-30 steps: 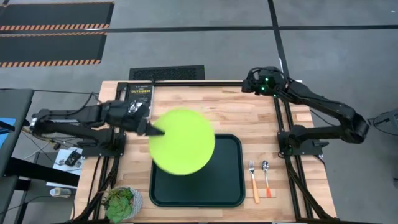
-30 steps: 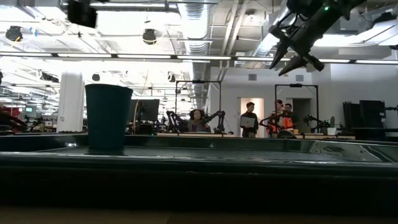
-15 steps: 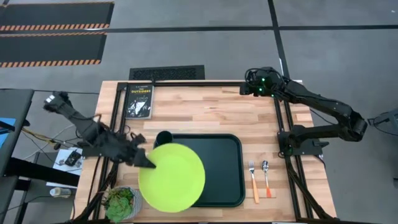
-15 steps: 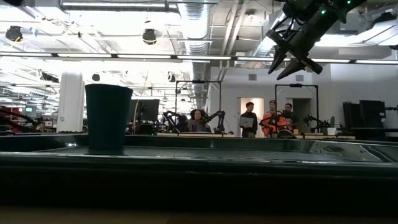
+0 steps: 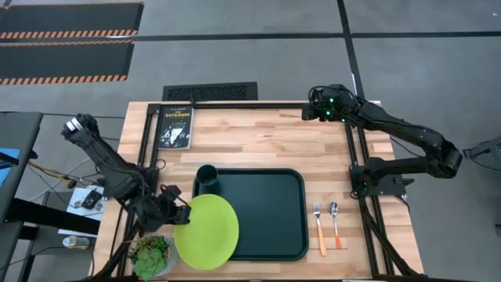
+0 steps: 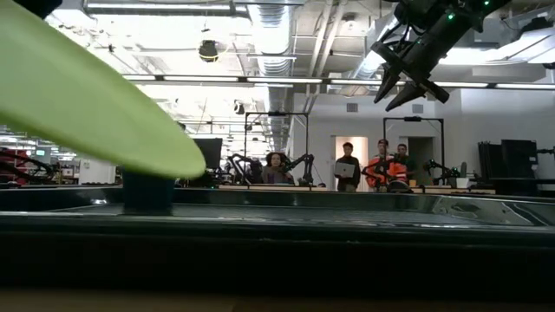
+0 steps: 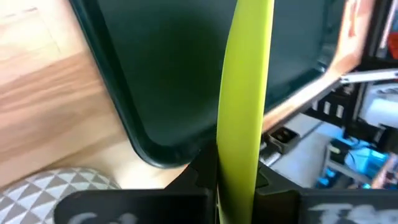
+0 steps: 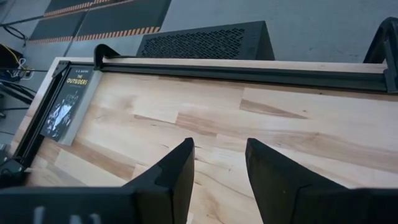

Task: Pick and place plate/cup/fork/spoon on tray
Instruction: Put the green plate on the black serving tray

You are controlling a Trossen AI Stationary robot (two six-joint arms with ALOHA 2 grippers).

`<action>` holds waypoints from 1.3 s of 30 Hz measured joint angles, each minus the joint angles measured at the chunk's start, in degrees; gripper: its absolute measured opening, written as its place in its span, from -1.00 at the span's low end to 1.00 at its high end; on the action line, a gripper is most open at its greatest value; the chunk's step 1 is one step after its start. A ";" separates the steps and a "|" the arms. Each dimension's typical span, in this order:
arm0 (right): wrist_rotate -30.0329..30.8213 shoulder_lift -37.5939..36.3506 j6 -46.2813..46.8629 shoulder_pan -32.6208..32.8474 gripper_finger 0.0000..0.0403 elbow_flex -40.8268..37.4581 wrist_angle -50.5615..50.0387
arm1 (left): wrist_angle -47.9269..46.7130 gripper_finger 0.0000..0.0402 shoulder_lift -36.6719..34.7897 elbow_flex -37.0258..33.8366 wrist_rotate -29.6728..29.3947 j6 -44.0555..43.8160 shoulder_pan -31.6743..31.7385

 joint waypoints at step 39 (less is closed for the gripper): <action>-1.57 -0.04 -1.09 0.02 -0.24 0.00 0.06 | 0.82 -0.90 11.06 -0.02 -2.44 -2.57 5.49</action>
